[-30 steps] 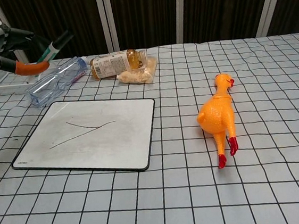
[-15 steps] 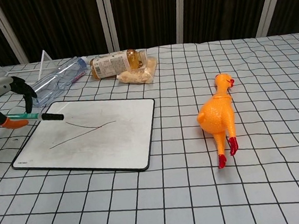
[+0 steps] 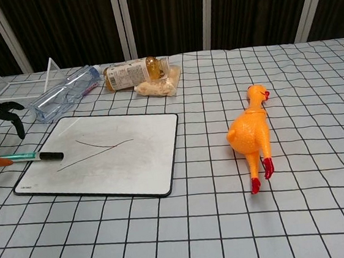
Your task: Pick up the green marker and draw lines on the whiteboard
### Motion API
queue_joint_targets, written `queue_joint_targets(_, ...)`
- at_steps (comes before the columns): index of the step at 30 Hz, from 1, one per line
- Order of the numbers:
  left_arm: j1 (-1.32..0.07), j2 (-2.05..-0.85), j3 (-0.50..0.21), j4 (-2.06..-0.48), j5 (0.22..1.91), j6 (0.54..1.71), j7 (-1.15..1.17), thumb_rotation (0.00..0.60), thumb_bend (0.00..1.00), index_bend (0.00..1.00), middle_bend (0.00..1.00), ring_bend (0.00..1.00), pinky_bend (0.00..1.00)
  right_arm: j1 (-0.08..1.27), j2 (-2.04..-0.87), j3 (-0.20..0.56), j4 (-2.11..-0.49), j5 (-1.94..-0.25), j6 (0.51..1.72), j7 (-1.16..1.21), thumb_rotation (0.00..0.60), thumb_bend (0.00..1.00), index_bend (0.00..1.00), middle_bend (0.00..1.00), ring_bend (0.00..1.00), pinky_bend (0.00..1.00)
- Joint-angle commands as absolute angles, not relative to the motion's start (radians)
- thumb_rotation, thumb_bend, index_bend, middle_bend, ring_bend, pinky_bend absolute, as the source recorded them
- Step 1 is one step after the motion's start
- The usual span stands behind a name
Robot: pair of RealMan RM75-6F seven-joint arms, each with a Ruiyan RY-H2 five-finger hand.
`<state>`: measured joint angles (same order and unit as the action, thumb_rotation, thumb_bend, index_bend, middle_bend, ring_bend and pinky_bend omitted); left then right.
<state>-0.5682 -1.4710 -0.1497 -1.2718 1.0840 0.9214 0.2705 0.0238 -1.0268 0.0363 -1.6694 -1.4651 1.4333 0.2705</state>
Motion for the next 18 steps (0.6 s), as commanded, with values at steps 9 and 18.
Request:
queue_joint_targets(9,-0.446,-1.353,-0.179,-1.508,1.107,1.111,0.13,0.6,0.18,0.1,0.0,0.0,0.0,0.023,-1.026,0.031,-1.662,-1.473,1.431,0.266,0.6,0.27,0.0,0.0,0.0,0.0)
queue_joint_targets(18,-0.273,-1.189,-0.092,-1.739,1.278,1.344,0.037,0.6,0.17,0.0,0.0,0.0,0.0,0.032,-1.021,0.023,-1.661,-1.486,1.415,0.234,0.6,0.27,0.0,0.0,0.0,0.0)
